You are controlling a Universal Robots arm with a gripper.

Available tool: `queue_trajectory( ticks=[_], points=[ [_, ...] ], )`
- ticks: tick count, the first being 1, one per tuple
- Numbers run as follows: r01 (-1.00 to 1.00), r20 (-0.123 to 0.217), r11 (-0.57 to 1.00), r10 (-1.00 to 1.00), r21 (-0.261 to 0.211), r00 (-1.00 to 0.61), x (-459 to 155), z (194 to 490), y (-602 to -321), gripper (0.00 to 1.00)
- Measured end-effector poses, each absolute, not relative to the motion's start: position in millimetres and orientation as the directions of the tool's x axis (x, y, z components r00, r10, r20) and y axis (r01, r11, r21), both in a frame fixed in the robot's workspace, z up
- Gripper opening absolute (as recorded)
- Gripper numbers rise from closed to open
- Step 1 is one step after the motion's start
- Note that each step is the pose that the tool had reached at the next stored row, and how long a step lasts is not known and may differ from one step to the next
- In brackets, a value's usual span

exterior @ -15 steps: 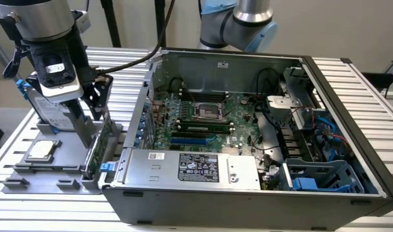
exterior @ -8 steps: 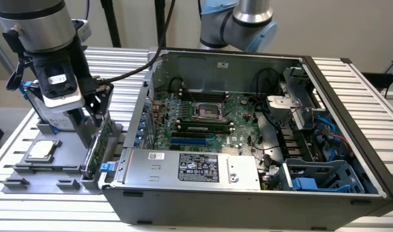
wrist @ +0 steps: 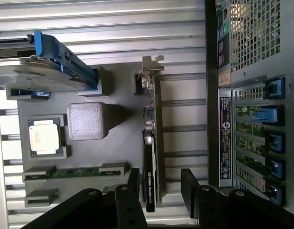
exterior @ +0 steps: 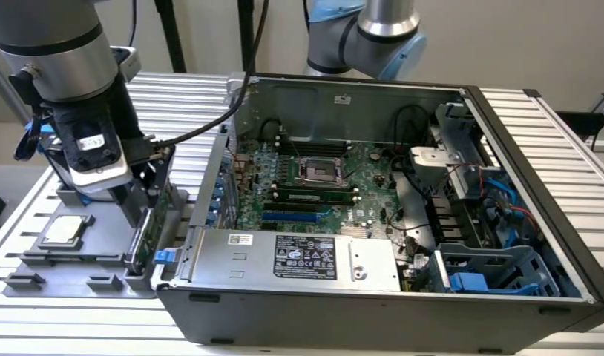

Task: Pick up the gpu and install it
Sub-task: 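Pick up the gpu and move the gpu toward the slot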

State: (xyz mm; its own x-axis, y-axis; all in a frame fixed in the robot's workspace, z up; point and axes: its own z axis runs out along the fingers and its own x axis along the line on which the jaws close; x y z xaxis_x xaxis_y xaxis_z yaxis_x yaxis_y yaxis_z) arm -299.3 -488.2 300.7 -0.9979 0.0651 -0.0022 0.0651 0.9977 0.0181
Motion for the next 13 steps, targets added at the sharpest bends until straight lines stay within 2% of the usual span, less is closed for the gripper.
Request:
queue_trajectory(
  ticks=[13],
  points=[
    [0.065,-0.002,0.998,0.065,0.018,-0.998,-301,277,-488,0.48]
  ],
)
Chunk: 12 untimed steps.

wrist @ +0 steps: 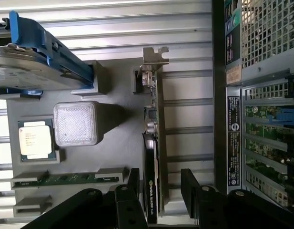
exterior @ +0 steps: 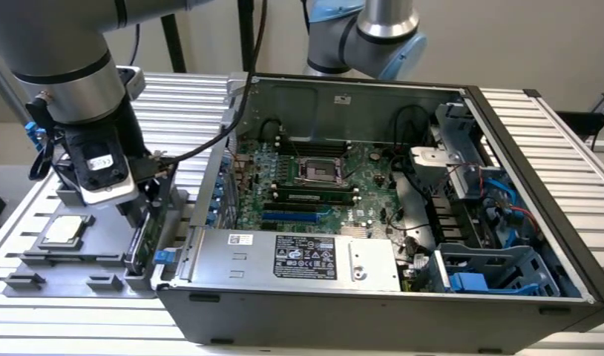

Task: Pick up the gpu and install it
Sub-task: 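Pick up the gpu and move the gpu toward the slot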

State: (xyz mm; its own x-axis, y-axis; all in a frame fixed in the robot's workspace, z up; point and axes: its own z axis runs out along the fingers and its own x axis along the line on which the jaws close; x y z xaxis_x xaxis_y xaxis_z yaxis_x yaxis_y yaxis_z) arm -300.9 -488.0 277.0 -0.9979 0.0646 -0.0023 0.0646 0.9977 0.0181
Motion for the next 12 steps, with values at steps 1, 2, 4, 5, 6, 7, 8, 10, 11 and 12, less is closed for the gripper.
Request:
queue_trajectory(
  ticks=[1,2,4,5,6,7,8,10,11,12],
  points=[
    [0.065,-0.002,0.998,0.065,0.018,-0.998,-301,275,-488,0.48],
    [0.065,-0.002,0.998,0.065,0.018,-0.998,-301,273,-488,0.48],
    [0.065,-0.002,0.998,0.065,0.018,-0.998,-302,270,-487,0.48],
    [0.065,-0.002,0.998,0.065,0.018,-0.998,-302,268,-486,0.48],
    [0.065,-0.002,0.998,0.065,0.018,-0.998,-302,266,-486,0.48],
    [0.065,-0.002,0.998,0.065,0.018,-0.998,-302,264,-485,0.48],
    [0.065,-0.002,0.998,0.065,0.018,-0.998,-302,262,-484,0.48],
    [0.065,-0.002,0.998,0.065,0.018,-0.998,-302,259,-483,0.48],
    [0.065,-0.002,0.998,0.065,0.018,-0.998,-302,257,-483,0.48],
    [0.065,-0.002,0.998,0.065,0.018,-0.998,-303,255,-482,0.48]
  ],
)
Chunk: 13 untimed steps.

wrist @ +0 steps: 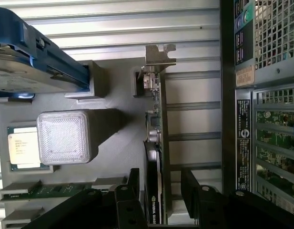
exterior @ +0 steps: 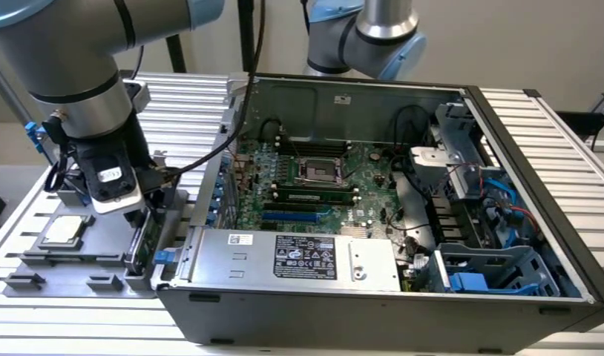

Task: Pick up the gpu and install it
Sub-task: 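Pick up the gpu and move the gpu toward the slot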

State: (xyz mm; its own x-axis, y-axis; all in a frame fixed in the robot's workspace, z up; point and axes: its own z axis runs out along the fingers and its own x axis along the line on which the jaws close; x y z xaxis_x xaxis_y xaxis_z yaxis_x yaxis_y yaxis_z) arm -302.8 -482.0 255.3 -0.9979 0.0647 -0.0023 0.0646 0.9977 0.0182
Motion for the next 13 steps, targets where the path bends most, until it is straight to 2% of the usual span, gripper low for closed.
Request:
queue_trajectory(
  ticks=[13],
  points=[
    [0.081,-0.002,0.996,0.081,0.019,-0.997,-313,241,-475,0.48]
  ],
)
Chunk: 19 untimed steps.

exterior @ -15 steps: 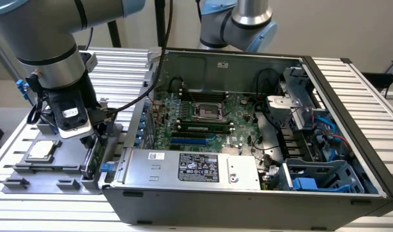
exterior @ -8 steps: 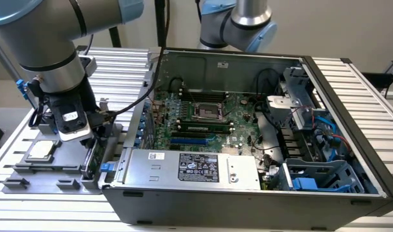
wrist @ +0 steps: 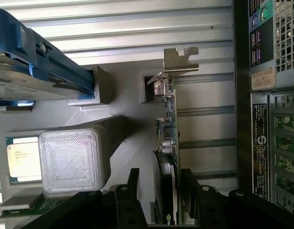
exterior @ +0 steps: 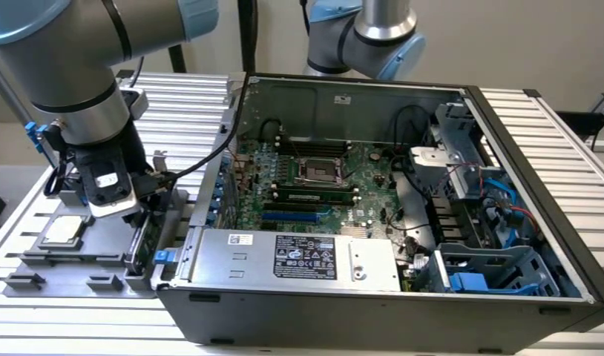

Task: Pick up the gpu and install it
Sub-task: 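Pick up the gpu and move the gpu toward the slot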

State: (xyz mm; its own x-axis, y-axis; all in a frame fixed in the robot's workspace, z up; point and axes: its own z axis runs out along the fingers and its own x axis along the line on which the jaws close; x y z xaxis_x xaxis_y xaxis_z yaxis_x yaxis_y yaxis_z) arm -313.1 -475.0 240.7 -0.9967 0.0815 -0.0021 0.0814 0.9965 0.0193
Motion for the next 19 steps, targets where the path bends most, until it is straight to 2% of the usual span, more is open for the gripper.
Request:
queue_trajectory(
  ticks=[15,17,19],
  points=[
    [0.081,-0.002,0.997,0.081,0.019,-0.997,-311.5,238.8,-473.5,0.48],
    [0.081,-0.002,0.997,0.081,0.019,-0.997,-311.5,238.3,-473.1,0.4],
    [0.081,-0.002,0.997,0.081,0.019,-0.997,-311.4,238.0,-472.9,0.4]
  ],
)
